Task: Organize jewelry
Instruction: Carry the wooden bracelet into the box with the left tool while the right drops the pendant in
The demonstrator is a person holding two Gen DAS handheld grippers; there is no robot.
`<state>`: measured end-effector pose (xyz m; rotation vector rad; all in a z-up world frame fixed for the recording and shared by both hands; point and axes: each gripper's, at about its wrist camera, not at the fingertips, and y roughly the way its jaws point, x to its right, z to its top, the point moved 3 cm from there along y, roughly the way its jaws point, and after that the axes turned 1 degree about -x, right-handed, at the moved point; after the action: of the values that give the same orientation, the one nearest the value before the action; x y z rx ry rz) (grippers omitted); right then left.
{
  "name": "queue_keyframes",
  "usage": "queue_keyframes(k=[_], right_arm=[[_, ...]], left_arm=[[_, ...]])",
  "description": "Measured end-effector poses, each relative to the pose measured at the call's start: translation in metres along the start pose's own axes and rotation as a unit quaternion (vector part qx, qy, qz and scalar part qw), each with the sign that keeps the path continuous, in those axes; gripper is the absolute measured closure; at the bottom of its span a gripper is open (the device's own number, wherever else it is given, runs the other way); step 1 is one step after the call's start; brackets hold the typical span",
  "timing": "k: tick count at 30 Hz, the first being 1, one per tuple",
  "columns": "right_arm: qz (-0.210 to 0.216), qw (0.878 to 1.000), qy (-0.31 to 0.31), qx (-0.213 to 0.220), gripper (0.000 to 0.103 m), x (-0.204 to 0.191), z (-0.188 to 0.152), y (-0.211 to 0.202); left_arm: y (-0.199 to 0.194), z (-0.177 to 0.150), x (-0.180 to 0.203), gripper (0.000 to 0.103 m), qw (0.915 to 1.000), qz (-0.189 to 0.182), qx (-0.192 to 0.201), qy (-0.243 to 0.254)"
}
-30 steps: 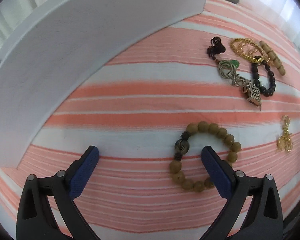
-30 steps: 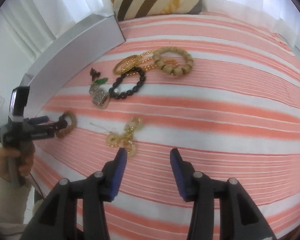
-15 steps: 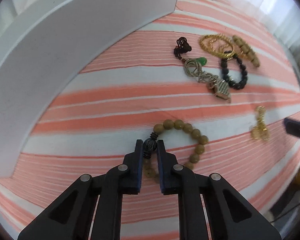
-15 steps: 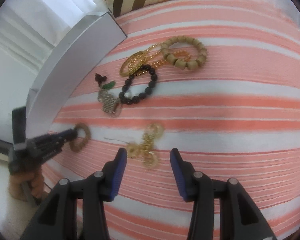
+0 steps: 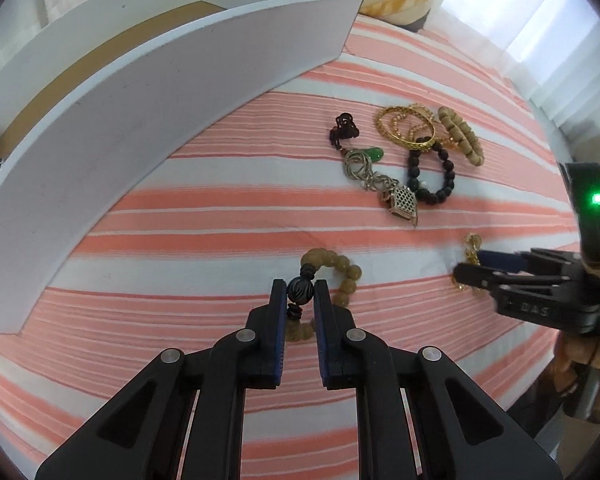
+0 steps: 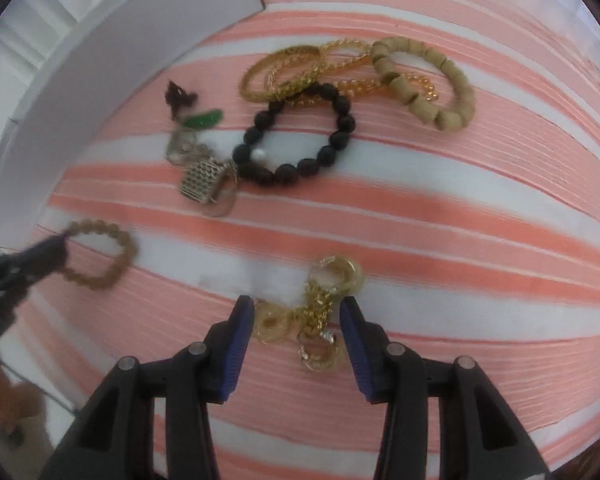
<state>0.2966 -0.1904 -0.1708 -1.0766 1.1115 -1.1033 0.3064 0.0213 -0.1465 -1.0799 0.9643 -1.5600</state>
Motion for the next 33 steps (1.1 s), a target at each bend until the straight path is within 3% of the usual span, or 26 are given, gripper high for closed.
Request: queue_keyframes(k=[1,2,3,16,26,33], right_arm=[[0.011,1.000,0.005,0.000,0.078,0.000,-0.001,0.000],[0.015,1.000,0.005,0.003,0.079,0.000,-0.001,-0.001],[0.013,1.000,0.003,0.006,0.096,0.001,-0.002,-0.002],[0.054,0.996,-0.039,0.057,0.095,-0.007,-0.016,-0.069],[0.070,0.988,-0.096,0.100,0.095,-0.056,0.016,-0.138],[0.091,0.976,-0.144,0.137,0.095,-0.110,0.059,-0.182]], left_arm=[[-0.002,-0.002,-0.001,0.092,1.0000,0.000,0.000,0.000],[-0.002,-0.001,-0.002,0.092,1.0000,0.000,0.000,0.000],[0.001,0.000,-0.001,0.092,1.0000,-0.001,0.000,0.000],[-0.033,0.003,0.004,0.092,0.9995,-0.029,0.013,-0.004],[-0.096,0.019,-0.007,0.092,0.9986,-0.031,0.042,0.003],[-0.151,0.052,-0.044,0.092,0.9976,-0.021,0.064,-0.011]])
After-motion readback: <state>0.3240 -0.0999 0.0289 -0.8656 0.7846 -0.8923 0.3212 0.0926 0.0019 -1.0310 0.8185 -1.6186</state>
